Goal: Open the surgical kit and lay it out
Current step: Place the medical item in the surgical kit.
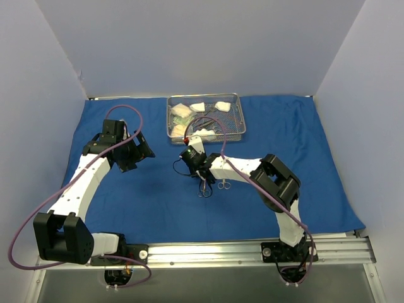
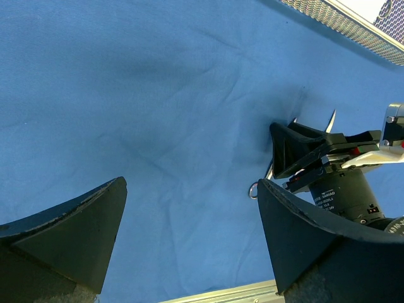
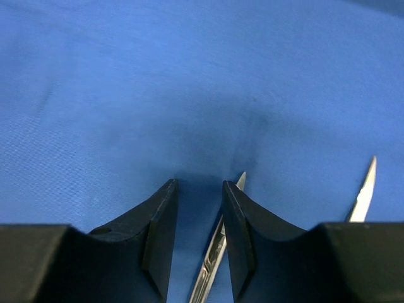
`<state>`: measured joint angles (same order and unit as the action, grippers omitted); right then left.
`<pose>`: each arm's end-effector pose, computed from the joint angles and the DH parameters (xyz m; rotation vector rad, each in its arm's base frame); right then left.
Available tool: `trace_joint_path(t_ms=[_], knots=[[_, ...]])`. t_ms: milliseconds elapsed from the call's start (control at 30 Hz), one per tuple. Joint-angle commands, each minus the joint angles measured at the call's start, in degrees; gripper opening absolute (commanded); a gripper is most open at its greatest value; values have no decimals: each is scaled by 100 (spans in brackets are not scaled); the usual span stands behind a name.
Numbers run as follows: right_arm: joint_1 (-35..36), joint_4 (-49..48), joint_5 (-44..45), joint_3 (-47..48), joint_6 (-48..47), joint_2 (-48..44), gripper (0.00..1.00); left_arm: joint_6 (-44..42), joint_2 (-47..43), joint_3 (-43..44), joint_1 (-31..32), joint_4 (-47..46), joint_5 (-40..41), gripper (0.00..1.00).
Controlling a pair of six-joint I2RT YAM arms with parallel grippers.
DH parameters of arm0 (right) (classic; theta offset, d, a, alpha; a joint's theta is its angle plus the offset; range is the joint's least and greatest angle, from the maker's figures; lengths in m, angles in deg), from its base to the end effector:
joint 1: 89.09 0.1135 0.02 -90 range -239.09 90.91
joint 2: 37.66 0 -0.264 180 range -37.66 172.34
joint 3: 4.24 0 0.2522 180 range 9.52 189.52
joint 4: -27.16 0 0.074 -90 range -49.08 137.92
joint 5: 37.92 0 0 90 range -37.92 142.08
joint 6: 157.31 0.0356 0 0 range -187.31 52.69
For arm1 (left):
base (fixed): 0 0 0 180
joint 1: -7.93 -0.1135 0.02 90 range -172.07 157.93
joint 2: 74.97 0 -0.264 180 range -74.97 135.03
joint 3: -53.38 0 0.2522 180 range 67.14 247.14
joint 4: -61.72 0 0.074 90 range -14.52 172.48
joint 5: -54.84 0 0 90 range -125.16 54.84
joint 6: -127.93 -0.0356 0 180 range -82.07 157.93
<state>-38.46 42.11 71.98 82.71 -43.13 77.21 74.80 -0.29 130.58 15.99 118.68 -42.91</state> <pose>0.2838 0.3268 0.1618 -0.3509 2.2539 0.2856 0.2625 -0.0420 0.2903 -0.5870 2.5104 -0.4772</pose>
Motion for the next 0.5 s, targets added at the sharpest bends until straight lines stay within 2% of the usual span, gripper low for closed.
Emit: trace_joint_path(t_ms=[0,167,233,467], knots=[[-62,-240,-249,125,-361,-430,31,14,-14,63,-32,-198,54,94],[-325,-418,-689,-15,-353,-869,32,14,30,151,-32,-145,107,94],[-387,-444,-777,-164,-642,-1097,33,14,21,204,-32,-93,177,94],[218,-471,-1119,-1315,-1363,-1906,36,-39,-40,222,-32,-31,212,94]])
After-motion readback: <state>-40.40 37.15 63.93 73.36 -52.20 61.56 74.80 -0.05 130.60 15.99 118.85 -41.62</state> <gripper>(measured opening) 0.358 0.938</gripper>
